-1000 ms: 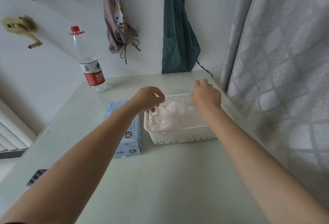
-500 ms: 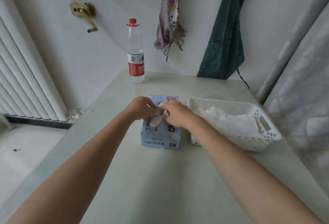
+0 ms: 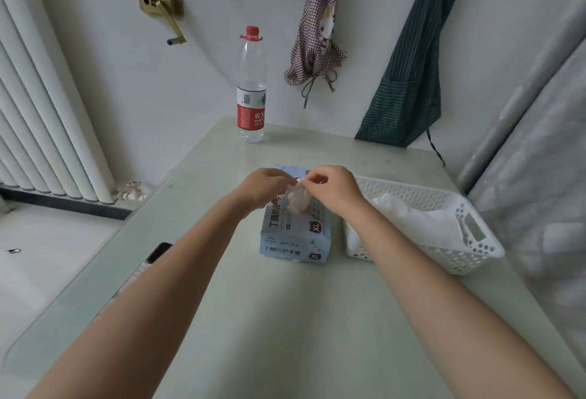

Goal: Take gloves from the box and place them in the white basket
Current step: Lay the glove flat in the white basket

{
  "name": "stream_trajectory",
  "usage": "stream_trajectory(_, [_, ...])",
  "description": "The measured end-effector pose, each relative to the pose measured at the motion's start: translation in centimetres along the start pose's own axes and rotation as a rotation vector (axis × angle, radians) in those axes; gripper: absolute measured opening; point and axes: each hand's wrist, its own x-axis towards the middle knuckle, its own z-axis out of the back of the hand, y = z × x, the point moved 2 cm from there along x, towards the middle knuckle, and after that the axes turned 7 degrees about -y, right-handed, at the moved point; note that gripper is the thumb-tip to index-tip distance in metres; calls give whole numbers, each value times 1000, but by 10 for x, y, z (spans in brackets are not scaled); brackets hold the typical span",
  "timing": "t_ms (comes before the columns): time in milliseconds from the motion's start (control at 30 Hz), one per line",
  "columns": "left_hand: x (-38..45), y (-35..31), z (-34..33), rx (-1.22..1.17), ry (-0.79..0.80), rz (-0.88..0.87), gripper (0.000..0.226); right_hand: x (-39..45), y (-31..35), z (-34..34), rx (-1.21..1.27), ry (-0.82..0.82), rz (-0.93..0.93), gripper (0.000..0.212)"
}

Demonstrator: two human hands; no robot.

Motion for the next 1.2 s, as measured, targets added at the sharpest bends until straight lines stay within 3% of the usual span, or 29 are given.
stream_trajectory(100, [-1, -1, -1, -28, 23, -6, 42, -1, 5, 12, 265, -65, -111, 7])
stream_trajectory(200, [-1, -6, -4, -43, -12, -82, 24, 0, 16, 27, 415, -106, -138, 9])
stream_trajectory(267, [0, -8, -6, -76, -73, -129, 13, 1, 24, 37, 449, -129, -113, 9])
stream_trajectory(400, [2, -13, -5, -160, -145, -111, 21, 2, 30, 49, 443, -155, -75, 11])
stream_trajectory(567, [0, -19, -2, -464, -110, 18, 19, -1, 15, 46, 430, -54, -226, 18])
stream_trajectory(633, [0, -18, -2, -584, -76, 86, 17, -3, 7, 39, 417, 47, -248, 35])
stream_trajectory(733, [2, -16, -3, -850, -21, 168, 19, -11, 2, 31, 406, 209, -256, 83])
stream_trajectory(800, [2, -16, -2, -994, 9, 181, 30, -14, -1, 25, 429, 271, -253, 94])
stream_trajectory(867, [-1, -20, 1, -1064, 48, 175, 35, -16, -5, 20, 493, 296, -262, 87])
stream_trajectory(1033, [-5, -32, 5, -1162, 43, 168, 21, -20, -5, 16, 594, 329, -311, 71])
stream_trajectory(1100, [-6, -34, 4, -1151, 34, 161, 20, -21, -4, 15, 514, 274, -330, 65])
stream_trajectory(1200, [-2, -30, 6, -1070, -77, 236, 12, -18, -8, 18, 417, 152, -379, 36])
